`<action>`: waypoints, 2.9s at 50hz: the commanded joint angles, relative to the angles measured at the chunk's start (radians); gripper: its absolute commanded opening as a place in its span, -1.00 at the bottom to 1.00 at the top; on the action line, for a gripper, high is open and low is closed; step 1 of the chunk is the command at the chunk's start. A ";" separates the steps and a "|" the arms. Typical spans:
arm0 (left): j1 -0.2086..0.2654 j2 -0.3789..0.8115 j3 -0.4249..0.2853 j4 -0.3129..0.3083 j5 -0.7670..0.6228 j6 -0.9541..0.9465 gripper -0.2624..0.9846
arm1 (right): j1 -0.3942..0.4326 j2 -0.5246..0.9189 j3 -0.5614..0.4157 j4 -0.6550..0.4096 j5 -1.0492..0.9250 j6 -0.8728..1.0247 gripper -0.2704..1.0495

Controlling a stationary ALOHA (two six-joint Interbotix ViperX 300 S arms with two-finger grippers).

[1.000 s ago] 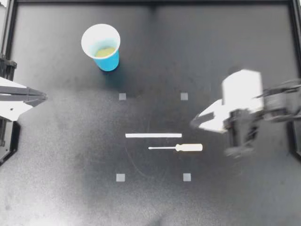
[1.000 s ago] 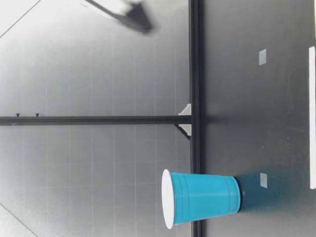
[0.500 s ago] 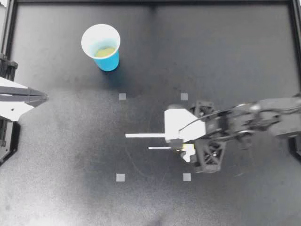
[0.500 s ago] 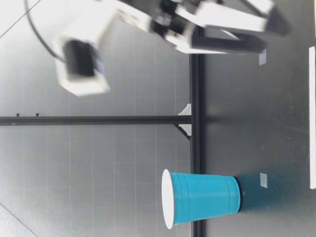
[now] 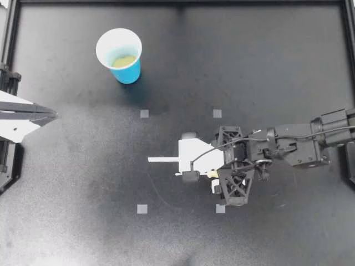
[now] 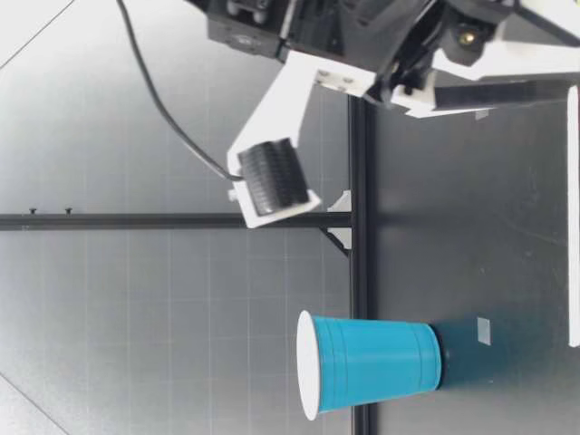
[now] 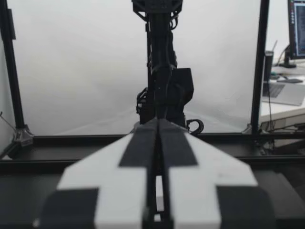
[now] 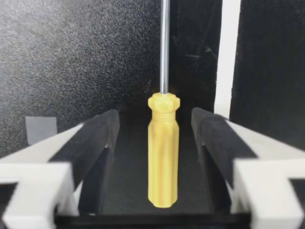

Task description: Pick up the screwdriver with the right arm, hand it over to the left arm then place it into the cup.

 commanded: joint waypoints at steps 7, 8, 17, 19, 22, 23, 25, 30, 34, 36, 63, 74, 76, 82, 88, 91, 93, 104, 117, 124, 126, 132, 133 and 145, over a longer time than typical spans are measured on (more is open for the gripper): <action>-0.002 0.008 -0.012 0.000 -0.005 -0.003 -0.46 | 0.005 0.002 -0.015 -0.005 -0.020 0.000 0.29; 0.000 0.008 -0.011 0.000 -0.003 -0.003 -0.46 | 0.005 0.005 -0.015 -0.006 -0.023 0.000 0.29; -0.002 0.008 -0.012 0.000 -0.003 -0.005 -0.46 | 0.005 0.009 -0.011 -0.014 -0.025 0.000 0.17; 0.000 0.008 -0.012 0.000 -0.005 -0.003 -0.46 | 0.005 0.009 -0.011 -0.015 -0.026 0.000 0.11; -0.002 0.008 -0.012 0.000 -0.003 -0.003 -0.46 | 0.005 0.008 -0.011 -0.018 -0.025 0.000 0.00; -0.002 0.008 -0.012 0.000 -0.003 -0.005 -0.46 | 0.005 0.008 -0.009 -0.018 -0.026 0.000 -0.02; -0.002 0.008 -0.011 0.000 -0.005 -0.005 -0.46 | 0.005 0.006 -0.011 -0.020 -0.026 0.000 -0.07; 0.000 0.008 -0.012 0.002 -0.003 -0.003 -0.46 | 0.003 0.008 -0.011 -0.021 -0.021 0.000 -0.17; 0.000 0.008 -0.012 0.000 -0.003 -0.003 -0.46 | 0.005 0.012 -0.008 -0.021 -0.018 0.002 -0.22; -0.002 0.006 -0.011 0.000 -0.003 -0.003 -0.46 | 0.005 0.014 -0.006 -0.018 -0.018 0.002 -0.25; -0.002 0.138 -0.008 0.000 -0.032 0.000 -0.46 | -0.002 -0.153 0.034 -0.018 -0.149 0.038 -0.49; 0.002 0.253 -0.014 -0.021 -0.121 0.000 -0.42 | -0.011 -0.302 0.213 -0.017 -0.552 0.120 -0.49; 0.002 0.272 -0.014 -0.021 -0.135 0.000 -0.38 | -0.012 -0.321 0.245 -0.017 -0.634 0.132 -0.49; 0.002 0.325 -0.031 -0.026 -0.170 -0.006 -0.21 | -0.012 -0.360 0.331 -0.015 -0.853 0.155 -0.49; 0.002 0.390 -0.072 -0.026 -0.181 -0.006 0.10 | -0.020 -0.368 0.383 -0.015 -1.057 0.147 -0.49; 0.002 0.425 -0.092 -0.028 -0.183 -0.008 0.26 | -0.029 -0.360 0.393 -0.015 -1.127 0.146 -0.49; 0.002 0.449 -0.106 -0.026 -0.186 -0.008 0.36 | -0.037 -0.356 0.394 -0.015 -1.167 0.146 -0.49; 0.002 0.566 -0.179 -0.026 -0.225 -0.008 0.55 | -0.069 -0.308 0.353 -0.015 -1.319 0.104 -0.49; 0.002 0.637 -0.222 -0.028 -0.342 0.000 0.54 | -0.069 -0.227 0.239 -0.015 -1.319 0.074 -0.49; 0.002 0.658 -0.230 -0.028 -0.382 -0.002 0.54 | -0.069 -0.201 0.202 -0.015 -1.315 0.074 -0.49; 0.002 0.663 -0.233 -0.028 -0.390 -0.002 0.54 | -0.069 -0.195 0.195 -0.015 -1.312 0.074 -0.49; 0.002 0.681 -0.245 -0.026 -0.397 -0.003 0.54 | -0.069 -0.184 0.178 -0.015 -1.302 0.074 -0.49; 0.002 0.686 -0.247 -0.026 -0.397 -0.003 0.54 | -0.069 -0.183 0.175 -0.015 -1.302 0.074 -0.49; 0.002 0.706 -0.264 -0.026 -0.407 -0.009 0.43 | -0.074 -0.176 0.161 -0.015 -1.301 0.074 -0.49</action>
